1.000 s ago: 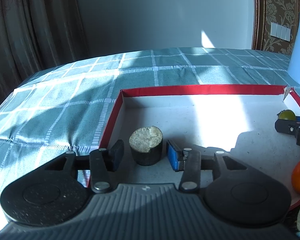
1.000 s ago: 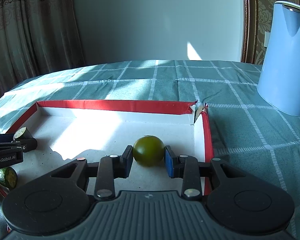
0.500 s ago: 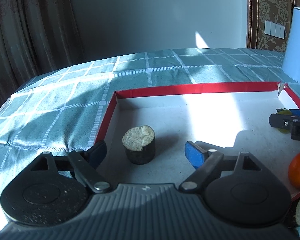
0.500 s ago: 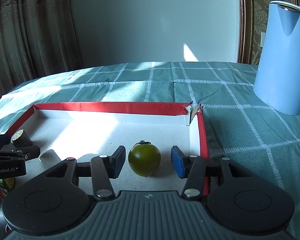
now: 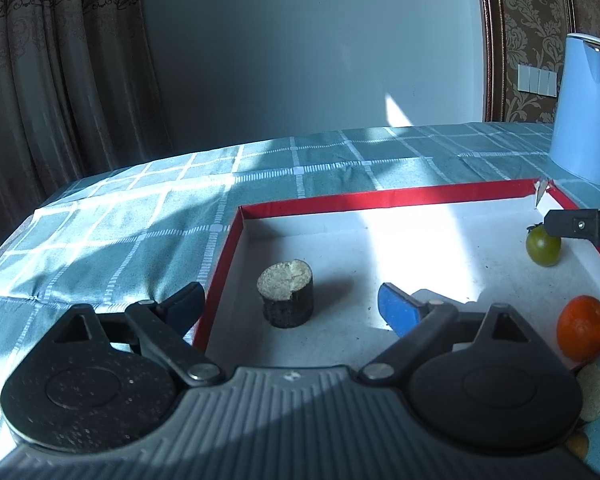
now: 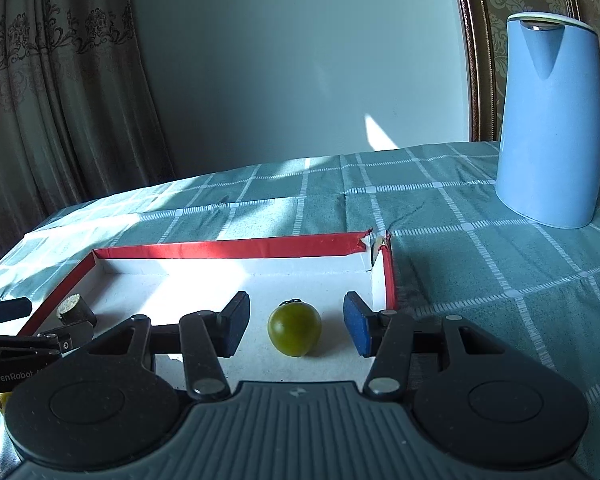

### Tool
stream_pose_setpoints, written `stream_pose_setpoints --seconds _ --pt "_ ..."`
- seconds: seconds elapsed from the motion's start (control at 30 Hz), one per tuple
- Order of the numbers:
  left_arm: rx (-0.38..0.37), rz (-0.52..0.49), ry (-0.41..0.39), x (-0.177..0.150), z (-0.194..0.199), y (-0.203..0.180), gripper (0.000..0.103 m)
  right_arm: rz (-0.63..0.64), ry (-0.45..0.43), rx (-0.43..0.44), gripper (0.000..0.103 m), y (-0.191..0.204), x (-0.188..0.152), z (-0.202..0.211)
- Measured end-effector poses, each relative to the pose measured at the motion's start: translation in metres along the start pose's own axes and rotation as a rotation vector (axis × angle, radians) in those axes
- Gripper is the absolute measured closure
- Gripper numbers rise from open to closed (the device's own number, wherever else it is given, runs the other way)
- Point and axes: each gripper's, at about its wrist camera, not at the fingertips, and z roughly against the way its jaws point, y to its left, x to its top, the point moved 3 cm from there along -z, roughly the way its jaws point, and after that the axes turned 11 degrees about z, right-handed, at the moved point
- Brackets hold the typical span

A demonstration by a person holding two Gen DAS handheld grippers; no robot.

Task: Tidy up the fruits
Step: 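Grasp the other dark green tomato with the left gripper while the right gripper withdraws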

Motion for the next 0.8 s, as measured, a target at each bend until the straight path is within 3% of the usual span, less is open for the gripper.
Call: stream_pose_setpoints --seconds 0.17,0.47,0.67,0.8 --pt "-0.019 0.025 -0.042 -0.003 0.018 0.009 0.008 0.012 -0.01 -0.01 0.052 0.001 -0.004 0.007" --pt "-0.024 0.162 -0.112 -0.019 0.068 0.055 0.005 0.064 -0.087 0.008 0.052 0.012 -0.019 0.05" --pt "-0.011 0.19 -0.115 -0.037 0.092 0.082 0.004 0.177 -0.146 0.137 0.052 0.041 -0.045 0.101" --pt "-0.016 0.227 -0.085 -0.044 0.096 0.094 0.002 0.299 -0.146 0.137 0.052 0.067 -0.068 0.117"
